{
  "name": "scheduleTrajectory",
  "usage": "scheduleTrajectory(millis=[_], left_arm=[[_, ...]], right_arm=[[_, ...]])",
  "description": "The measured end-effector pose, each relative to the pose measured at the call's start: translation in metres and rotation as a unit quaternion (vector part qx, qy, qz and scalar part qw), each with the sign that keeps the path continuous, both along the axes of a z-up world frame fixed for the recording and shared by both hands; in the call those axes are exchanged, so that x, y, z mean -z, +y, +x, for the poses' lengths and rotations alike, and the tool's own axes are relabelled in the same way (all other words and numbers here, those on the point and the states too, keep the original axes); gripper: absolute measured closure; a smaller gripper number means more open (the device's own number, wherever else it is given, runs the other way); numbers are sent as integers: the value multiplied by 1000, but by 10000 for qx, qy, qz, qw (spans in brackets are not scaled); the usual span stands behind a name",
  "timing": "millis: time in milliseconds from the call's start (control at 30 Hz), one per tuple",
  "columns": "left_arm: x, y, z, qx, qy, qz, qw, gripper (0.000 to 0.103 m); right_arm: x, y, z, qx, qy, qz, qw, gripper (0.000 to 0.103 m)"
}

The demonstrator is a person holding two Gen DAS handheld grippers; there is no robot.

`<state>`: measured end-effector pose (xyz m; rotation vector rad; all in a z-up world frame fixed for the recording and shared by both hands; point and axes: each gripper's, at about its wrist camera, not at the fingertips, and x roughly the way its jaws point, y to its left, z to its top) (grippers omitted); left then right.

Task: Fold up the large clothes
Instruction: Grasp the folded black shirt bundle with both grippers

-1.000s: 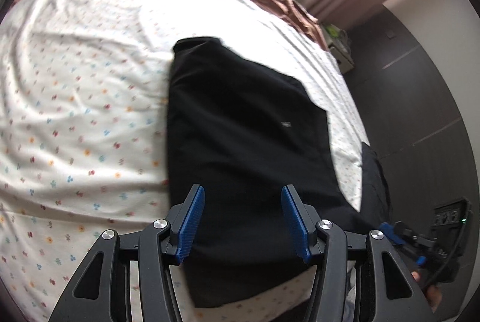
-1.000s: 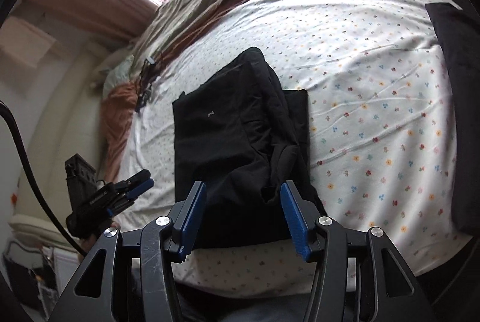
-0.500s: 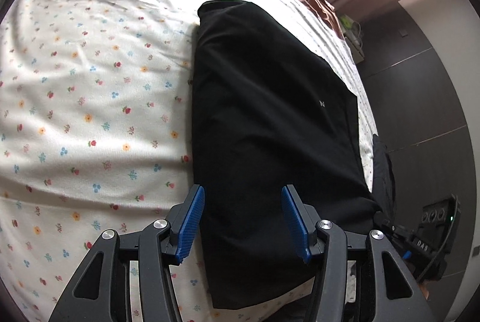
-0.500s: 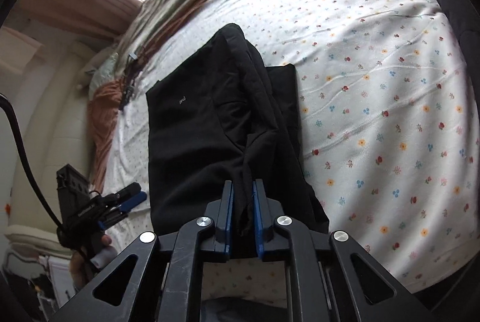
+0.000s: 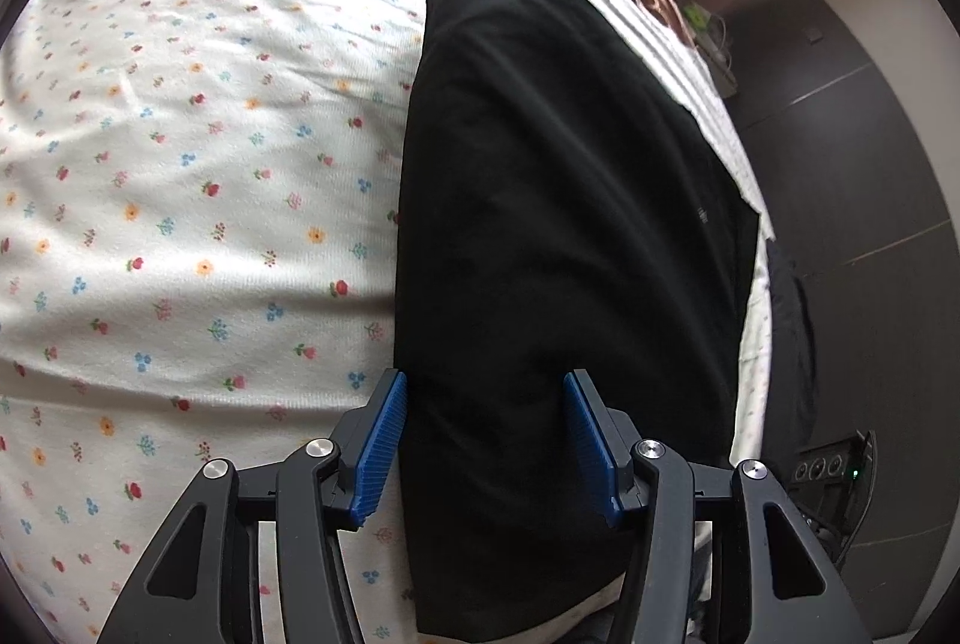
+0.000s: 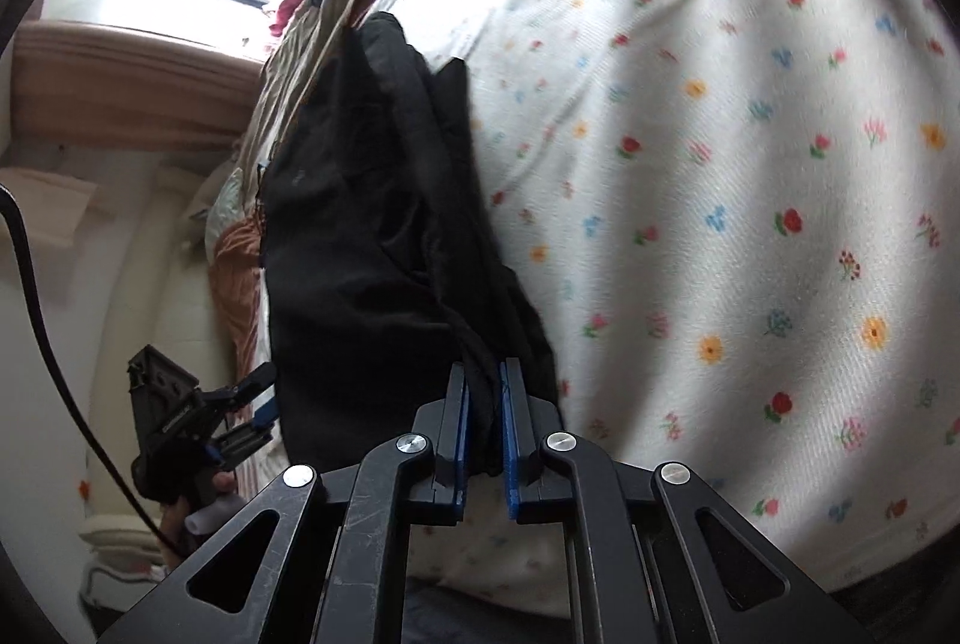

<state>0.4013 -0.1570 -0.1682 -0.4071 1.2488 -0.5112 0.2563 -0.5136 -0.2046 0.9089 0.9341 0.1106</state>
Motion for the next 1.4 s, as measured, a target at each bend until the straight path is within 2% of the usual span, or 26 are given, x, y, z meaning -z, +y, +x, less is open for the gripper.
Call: scheduleTrajectory(millis=[100, 200, 267, 300, 367, 400, 533, 733, 1000, 1200, 1233, 1333, 1400], left_arm=[[2, 1, 2, -3, 3, 12, 10000, 48], [-1, 4, 4, -24, -29, -12, 10000, 48], [-7, 4, 8, -55, -89, 21, 9999, 48], [-10, 5, 11, -73, -117, 28, 9999, 48], [-16, 8, 20, -112, -161, 89, 9998, 48], [-18, 9, 23, -133, -166, 107, 9997, 48], [-24, 12, 42, -155, -121, 134, 9997, 48], [-30, 5, 80, -159, -223, 407, 9988, 48], [-21, -13, 124, -86, -298, 492, 9983, 48], [-18, -32, 161, -83, -436, 468, 9979, 48], [-17, -34, 166, -97, -457, 477, 9978, 48], [-14, -40, 179, -138, -474, 454, 9977, 48], [-11, -44, 185, -128, -484, 510, 9974, 48]], right_arm=[[4, 1, 0, 39, -17, 59, 10000, 95], [-11, 7, -2, -111, 76, -200, 9997, 94], [-26, 8, -1, -216, -8, -352, 9991, 84], [-33, 8, 1, -259, -43, -443, 9987, 83], [-49, 7, 9, -340, -106, -717, 9968, 69], [-57, 7, 14, -364, -177, -798, 9960, 67], [-76, 6, 41, -543, -289, -931, 9938, 66], [-95, 8, 94, -690, -375, -1176, 9899, 66], [-86, 4, 157, -688, -214, -1258, 9894, 66], [-75, -4, 176, -721, -267, -1201, 9898, 66], [-74, -4, 179, -701, -301, -1182, 9901, 66], [-72, -7, 182, -689, -583, -1071, 9901, 98], [-70, -9, 181, -590, -625, -995, 9913, 99]])
